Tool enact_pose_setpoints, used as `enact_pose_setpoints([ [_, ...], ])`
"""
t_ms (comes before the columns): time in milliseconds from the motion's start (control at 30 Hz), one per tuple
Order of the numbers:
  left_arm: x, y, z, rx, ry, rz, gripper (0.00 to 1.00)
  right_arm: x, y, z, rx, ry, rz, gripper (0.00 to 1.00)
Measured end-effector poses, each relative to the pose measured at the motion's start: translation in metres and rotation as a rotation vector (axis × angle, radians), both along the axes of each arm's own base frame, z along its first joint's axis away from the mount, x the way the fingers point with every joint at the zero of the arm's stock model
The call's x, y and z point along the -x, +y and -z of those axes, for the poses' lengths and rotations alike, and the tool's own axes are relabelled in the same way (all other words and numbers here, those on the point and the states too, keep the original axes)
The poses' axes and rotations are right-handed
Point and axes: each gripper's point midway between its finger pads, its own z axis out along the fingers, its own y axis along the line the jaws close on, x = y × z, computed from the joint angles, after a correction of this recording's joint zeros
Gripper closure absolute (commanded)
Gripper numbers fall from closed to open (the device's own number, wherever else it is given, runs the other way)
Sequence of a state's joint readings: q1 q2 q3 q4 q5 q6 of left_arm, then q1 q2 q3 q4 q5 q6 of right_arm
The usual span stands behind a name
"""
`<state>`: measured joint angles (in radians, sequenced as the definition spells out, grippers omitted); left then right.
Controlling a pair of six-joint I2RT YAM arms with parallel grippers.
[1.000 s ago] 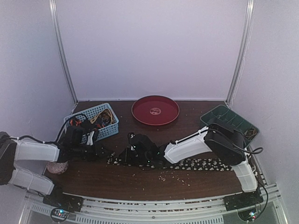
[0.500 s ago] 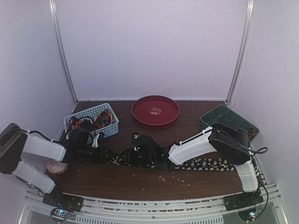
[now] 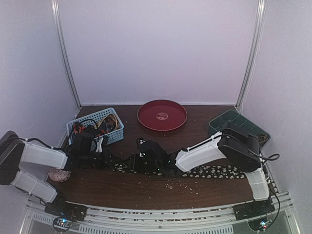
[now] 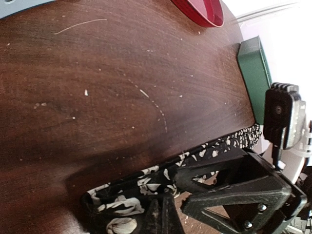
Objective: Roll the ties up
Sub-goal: Roll the tie at the center of the board.
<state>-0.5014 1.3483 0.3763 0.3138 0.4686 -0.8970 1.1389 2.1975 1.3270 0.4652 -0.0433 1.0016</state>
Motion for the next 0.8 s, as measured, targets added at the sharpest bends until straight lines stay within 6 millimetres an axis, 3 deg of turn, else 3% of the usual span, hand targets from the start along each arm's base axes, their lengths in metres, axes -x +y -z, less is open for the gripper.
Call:
enact_pose_setpoints([
  [333, 0.001, 0.002, 0.010, -0.021, 0.022, -0.002, 1.00, -0.003, 0.016, -0.015, -0.031, -0.005, -0.019, 0.65],
  [533, 0.003, 0.002, 0.018, -0.035, 0.043, 0.002, 0.99, -0.002, 0.013, 0.002, 0.029, 0.017, -0.023, 0.66],
  [667, 0.003, 0.003, 0.019, -0.040, 0.042, 0.005, 0.93, 0.001, 0.007, 0.023, 0.096, 0.037, -0.029, 0.75],
  [800, 0.000, 0.008, 0.019, -0.088, 0.046, -0.008, 0.89, 0.001, 0.005, 0.026, 0.123, 0.018, -0.038, 0.86],
])
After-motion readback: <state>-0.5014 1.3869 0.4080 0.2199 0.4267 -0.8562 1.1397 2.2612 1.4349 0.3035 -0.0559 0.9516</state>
